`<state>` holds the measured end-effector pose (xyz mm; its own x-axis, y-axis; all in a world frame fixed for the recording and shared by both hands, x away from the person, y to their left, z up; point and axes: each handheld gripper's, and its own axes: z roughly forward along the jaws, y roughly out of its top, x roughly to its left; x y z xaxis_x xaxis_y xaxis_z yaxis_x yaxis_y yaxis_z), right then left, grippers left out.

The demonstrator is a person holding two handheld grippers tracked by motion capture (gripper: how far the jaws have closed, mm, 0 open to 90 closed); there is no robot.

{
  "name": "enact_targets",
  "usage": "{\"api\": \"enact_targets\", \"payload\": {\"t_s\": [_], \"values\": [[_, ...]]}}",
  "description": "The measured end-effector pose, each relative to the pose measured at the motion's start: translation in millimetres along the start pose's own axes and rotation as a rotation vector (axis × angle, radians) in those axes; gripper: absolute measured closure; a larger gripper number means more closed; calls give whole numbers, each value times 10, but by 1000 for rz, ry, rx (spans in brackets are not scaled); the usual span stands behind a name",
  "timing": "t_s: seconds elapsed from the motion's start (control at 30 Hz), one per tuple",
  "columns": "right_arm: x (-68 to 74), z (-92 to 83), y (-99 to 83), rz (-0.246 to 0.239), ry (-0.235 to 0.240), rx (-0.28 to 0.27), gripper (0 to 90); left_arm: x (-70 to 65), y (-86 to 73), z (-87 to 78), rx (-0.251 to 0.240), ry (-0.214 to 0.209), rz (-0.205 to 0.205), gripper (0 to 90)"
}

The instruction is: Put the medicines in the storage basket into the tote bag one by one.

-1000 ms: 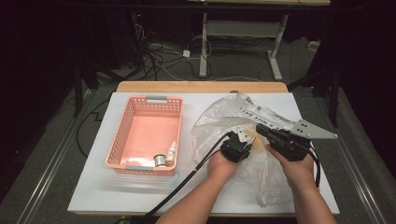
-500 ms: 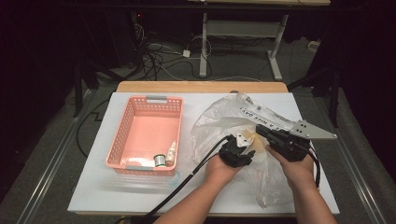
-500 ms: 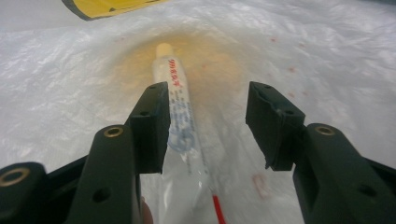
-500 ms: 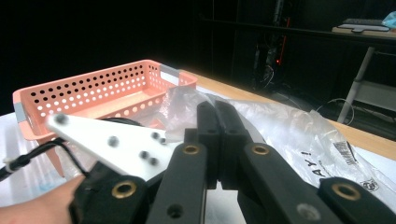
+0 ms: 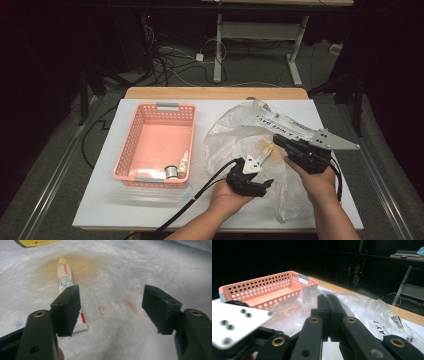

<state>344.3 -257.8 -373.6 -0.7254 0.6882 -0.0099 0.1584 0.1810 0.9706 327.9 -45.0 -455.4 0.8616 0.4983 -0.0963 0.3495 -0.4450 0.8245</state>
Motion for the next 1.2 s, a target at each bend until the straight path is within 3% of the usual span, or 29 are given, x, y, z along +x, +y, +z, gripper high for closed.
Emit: {"api": "enact_targets", "payload": {"t_s": [0.17,0.47,0.63,0.9,1.2], "values": [[12,-4,6,-1,-1,-1,900,-73,-73,-160,-11,-27,7,229],[24,-4,6,-2,-2,2,900,-116,-186,-494,-38,-38,-5,124],[20,1,1,-7,-1,4,900,-159,-217,-672,-34,-32,-7,0],[21,9,-12,-2,-4,12,900,-119,-277,-949,-60,-31,-16,0],[15,3,-15,-2,-7,11,900,34,-335,-1256,-69,42,-27,0]]}}
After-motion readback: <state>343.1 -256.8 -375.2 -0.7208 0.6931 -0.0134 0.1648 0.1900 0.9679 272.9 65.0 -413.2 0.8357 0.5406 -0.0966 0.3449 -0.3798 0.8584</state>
